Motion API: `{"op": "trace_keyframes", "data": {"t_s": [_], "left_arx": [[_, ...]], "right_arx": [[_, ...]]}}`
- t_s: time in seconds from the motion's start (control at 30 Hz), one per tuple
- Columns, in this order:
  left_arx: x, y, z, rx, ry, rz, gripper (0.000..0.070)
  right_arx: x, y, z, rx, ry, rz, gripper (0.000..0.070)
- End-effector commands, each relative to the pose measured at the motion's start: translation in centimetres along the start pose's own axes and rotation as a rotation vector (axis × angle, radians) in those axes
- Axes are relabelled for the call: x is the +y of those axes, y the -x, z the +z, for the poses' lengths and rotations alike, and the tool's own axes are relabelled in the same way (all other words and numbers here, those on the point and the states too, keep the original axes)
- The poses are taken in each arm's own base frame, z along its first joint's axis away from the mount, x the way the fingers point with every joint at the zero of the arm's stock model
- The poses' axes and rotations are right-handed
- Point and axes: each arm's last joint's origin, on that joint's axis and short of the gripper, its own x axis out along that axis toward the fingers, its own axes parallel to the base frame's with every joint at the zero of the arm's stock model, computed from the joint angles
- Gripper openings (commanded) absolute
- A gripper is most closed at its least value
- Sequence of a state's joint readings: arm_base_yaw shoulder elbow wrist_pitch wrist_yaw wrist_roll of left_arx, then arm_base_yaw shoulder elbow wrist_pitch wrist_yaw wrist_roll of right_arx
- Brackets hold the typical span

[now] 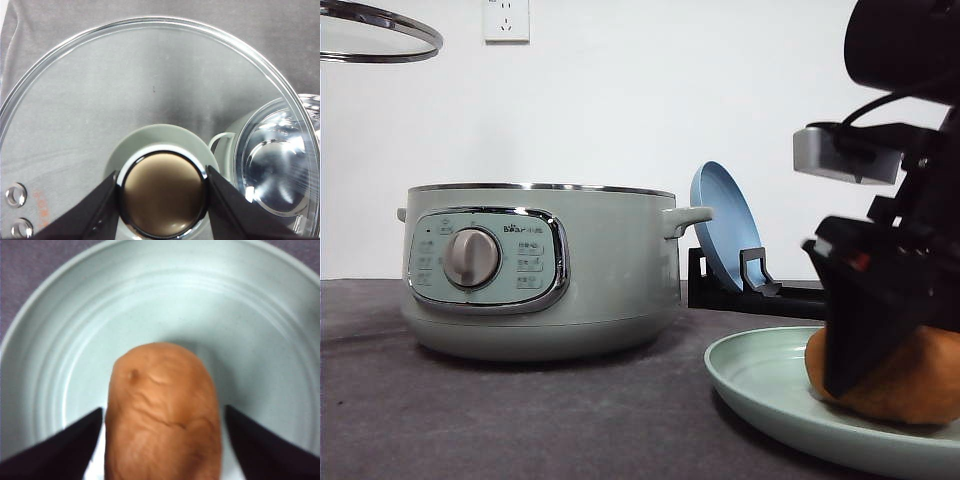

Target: Transfer potato from steamer to green plate

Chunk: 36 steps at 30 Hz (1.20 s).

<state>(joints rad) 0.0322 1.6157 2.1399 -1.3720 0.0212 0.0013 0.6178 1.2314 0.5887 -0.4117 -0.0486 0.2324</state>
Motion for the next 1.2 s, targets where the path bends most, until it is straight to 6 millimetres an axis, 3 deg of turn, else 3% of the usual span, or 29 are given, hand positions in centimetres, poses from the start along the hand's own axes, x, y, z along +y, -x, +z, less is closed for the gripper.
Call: {"op": "trace_keyframes", "data": {"t_s": [0.0, 0.13, 0.37, 0.7, 0.8, 0.9, 1.17], "left_arx": [[0.0, 1.2, 0.5, -0.072, 0.004, 0.001, 0.0001], [0.0, 1.2, 0.5, -0.073, 0.004, 0.001, 0.0001], [0.0, 1.2, 0.5, -0.073, 0.004, 0.001, 0.0001], [0.0, 1.1, 0.5, -0.073, 0.004, 0.001, 0.0001], [-0.1, 1.1, 0.5, -0.072, 0.003, 0.0, 0.0001], [-0.3, 1.0, 0.4, -0.067, -0.003, -0.006, 0.0001], [-1.2, 0.8, 0.4, -0.066, -0.026, -0.028, 0.0001]], "right_arx": [[0.4, 1.1, 1.1, -0.047, 0.011, 0.009, 0.0624], [0.8, 3.8, 2.2, -0.088, 0.014, 0.021, 0.0627], [1.5, 11.1, 3.2, -0.214, 0.016, 0.06, 0.063], [1.3, 20.5, 1.0, -0.456, -0.024, 0.123, 0.0633], [1.1, 22.2, -0.2, -0.505, -0.04, 0.14, 0.0643], [0.9, 23.3, -1.3, -0.542, -0.044, 0.151, 0.07], [0.5, 24.6, -3.1, -0.597, -0.05, 0.158, 0.07]]}}
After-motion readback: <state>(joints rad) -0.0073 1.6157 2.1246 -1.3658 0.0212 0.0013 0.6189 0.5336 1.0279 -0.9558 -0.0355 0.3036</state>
